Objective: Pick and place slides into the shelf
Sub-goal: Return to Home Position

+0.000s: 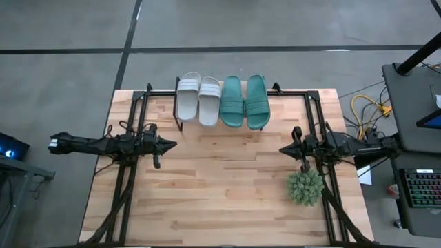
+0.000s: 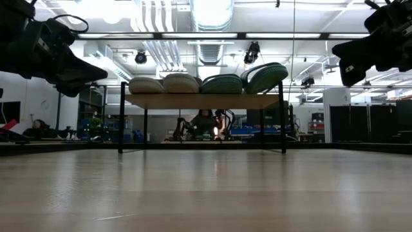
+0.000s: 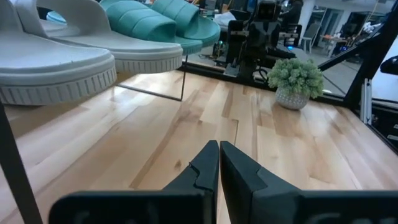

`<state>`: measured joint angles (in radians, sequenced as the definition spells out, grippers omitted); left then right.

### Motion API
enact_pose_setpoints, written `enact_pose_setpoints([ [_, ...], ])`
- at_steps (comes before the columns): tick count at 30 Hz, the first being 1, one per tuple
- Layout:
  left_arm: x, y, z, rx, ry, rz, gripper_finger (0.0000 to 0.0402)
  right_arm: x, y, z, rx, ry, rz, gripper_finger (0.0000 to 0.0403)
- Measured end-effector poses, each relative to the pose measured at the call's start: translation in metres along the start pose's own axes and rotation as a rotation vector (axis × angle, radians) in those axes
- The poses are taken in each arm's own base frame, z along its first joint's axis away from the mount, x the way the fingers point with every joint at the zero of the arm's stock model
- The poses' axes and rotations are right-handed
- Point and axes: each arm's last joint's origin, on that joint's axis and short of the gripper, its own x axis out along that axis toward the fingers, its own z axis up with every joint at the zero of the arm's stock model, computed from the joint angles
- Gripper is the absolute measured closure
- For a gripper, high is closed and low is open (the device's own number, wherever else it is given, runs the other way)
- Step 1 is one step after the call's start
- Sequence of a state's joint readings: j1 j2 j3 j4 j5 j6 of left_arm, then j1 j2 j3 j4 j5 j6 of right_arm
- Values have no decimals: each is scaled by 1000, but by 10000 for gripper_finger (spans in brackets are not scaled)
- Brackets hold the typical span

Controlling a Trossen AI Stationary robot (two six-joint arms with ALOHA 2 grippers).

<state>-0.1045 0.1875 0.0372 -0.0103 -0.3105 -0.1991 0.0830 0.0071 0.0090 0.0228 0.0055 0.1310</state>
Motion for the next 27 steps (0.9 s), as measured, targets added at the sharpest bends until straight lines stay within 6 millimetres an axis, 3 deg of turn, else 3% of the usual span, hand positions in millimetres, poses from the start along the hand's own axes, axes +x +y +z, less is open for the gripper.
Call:
enact_pose_setpoints([
  [27,0,0,0,1,1,1,401,4,-1,-6,156,70,-36,394],
])
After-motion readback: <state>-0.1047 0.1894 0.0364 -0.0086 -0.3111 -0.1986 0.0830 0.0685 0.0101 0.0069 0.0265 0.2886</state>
